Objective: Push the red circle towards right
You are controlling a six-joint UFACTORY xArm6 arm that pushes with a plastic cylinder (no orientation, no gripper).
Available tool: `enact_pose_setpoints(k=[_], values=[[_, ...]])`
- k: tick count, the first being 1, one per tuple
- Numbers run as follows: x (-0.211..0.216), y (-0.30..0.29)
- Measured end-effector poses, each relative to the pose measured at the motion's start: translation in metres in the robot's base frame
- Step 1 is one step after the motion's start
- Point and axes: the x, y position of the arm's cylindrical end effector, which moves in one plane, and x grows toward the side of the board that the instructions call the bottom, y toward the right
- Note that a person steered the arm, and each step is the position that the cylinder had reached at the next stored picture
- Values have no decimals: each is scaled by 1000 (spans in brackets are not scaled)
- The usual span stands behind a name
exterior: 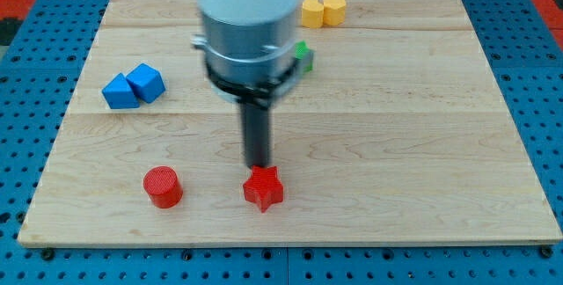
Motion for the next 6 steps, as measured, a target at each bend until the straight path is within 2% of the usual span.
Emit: enact_pose_setpoints(k=[1,2,3,4,6], values=[[-15,-103],[44,-179],[55,-146],[44,-89],[50,-48]])
